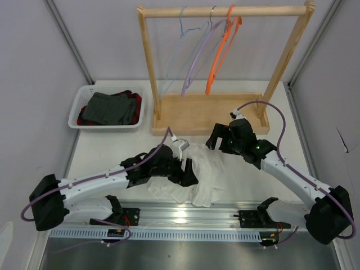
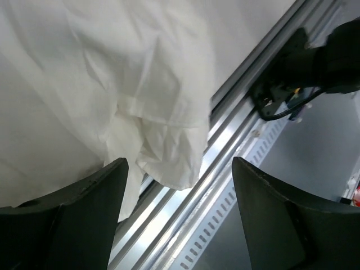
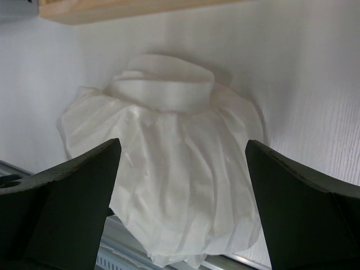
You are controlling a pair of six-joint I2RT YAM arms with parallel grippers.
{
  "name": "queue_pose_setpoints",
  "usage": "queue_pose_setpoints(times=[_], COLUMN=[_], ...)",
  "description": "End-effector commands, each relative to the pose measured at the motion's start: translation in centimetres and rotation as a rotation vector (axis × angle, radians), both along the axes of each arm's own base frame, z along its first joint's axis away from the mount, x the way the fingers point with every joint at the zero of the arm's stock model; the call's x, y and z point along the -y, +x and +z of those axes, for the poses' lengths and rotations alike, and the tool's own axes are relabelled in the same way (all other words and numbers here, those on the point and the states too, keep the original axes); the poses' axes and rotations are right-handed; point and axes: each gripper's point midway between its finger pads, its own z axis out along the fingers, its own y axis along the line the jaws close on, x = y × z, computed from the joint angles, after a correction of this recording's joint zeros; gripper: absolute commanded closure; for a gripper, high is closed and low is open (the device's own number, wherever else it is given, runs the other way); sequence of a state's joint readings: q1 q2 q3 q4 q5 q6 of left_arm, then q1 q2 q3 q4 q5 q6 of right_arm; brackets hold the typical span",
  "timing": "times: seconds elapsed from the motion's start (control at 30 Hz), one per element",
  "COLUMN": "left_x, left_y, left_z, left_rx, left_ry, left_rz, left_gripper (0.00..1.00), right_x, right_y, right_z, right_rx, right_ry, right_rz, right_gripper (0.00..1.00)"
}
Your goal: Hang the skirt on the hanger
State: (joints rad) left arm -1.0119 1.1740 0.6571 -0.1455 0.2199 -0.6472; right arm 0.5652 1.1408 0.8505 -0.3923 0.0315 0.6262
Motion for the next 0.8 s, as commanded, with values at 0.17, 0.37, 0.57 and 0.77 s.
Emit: queue_pose_setpoints(times=[0.17,0.37,0.57,0.77], left_x=[-3.9,-6.7,-5.1,-2.4], left_y=[5.9,11.4,15.2,14.6], left_z=[9.2,4.8,0.6,-1.1], left_rx=[0.264,0.206,0.129,0.042], left_ry=[-0.026,0.082,0.150,0.067], left_rz=[0.333,0.526,0.496,0.404], left_gripper=[0.19,0.19,0.18,0.26], right_x=[-1.7,-2.4,-4.1,-6.2], right_y=[-0.3,1.4,3.5,2.9], right_z=[-2.3,-3.3,-4.5,-6.9], right_rx=[-0.053,-0.073,-0.137,-0.222], right_ry=[-0.034,-0.041,0.021,0.102], right_rz=[0.010,-0.010,0.027,0.060], right_gripper=[0.02,0.02,0.03,0.09])
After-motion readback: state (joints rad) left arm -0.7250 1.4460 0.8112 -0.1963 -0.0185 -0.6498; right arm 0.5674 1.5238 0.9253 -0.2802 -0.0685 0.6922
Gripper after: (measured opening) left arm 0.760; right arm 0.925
